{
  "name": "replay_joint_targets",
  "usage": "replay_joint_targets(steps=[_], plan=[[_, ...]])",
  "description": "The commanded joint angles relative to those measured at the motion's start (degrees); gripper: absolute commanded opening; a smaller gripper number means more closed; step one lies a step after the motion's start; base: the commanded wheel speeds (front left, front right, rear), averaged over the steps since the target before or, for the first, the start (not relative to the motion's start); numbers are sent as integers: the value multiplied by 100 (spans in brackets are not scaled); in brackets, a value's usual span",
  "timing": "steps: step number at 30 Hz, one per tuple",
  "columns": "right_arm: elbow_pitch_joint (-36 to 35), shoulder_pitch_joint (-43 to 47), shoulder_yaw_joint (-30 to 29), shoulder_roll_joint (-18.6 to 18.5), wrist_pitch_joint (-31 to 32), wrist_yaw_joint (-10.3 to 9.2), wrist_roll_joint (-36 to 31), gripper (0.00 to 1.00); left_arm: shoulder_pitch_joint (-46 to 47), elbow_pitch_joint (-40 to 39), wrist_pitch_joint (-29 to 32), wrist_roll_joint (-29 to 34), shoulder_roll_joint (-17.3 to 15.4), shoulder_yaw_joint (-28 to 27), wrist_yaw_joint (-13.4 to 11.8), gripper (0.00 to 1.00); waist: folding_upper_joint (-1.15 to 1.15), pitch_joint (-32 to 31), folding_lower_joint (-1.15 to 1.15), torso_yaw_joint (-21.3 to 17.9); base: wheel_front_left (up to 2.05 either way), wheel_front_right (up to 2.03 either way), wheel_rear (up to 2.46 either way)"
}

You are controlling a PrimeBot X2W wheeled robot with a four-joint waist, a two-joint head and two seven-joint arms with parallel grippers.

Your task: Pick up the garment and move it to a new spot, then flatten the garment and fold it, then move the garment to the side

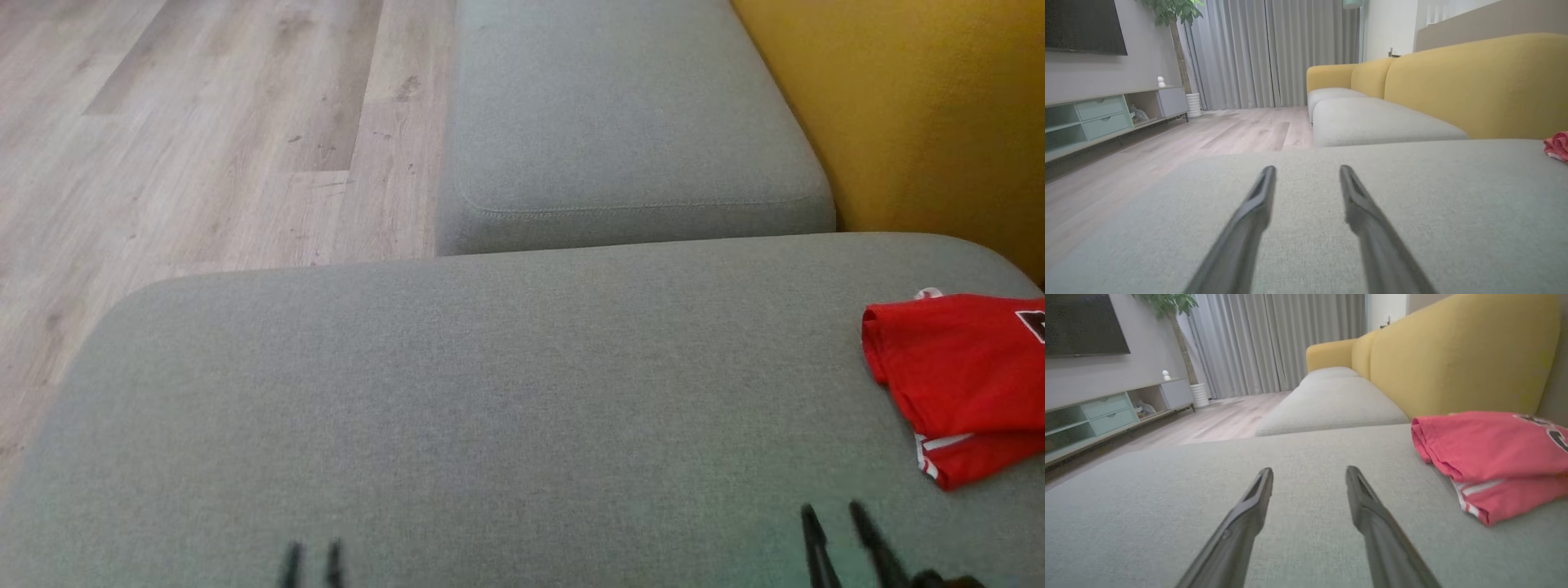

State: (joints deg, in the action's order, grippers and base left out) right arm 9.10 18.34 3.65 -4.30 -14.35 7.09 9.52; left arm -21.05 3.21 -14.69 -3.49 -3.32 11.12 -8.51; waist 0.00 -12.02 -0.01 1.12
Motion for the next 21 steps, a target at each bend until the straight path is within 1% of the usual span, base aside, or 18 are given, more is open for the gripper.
replay_joint_targets(steps=[1, 4, 9, 21], plan=[[11, 0, 2, 0, 0, 0, 4, 0, -3, 9, 1, -4, 0, 5, -2, 0, 0, 1, 1, 0, 0, 0, 0], [308, 67, 8, 2, 10, -1, 13, 0, -72, 273, 2, -15, 0, 8, -4, 0, 0, 2, 1, -1, 0, 0, 0], [306, -28, -20, 1, 83, 1, 354, 0, 8, 245, 57, -393, -18, -36, 36, 0, 0, 53, 1, -6, 0, 0, 0], [332, -294, -103, -4, 280, 5, 1236, 0, 320, 379, 231, -1374, -63, -154, 222, 0, 0, 178, 1, -17, 0, 0, 0]])
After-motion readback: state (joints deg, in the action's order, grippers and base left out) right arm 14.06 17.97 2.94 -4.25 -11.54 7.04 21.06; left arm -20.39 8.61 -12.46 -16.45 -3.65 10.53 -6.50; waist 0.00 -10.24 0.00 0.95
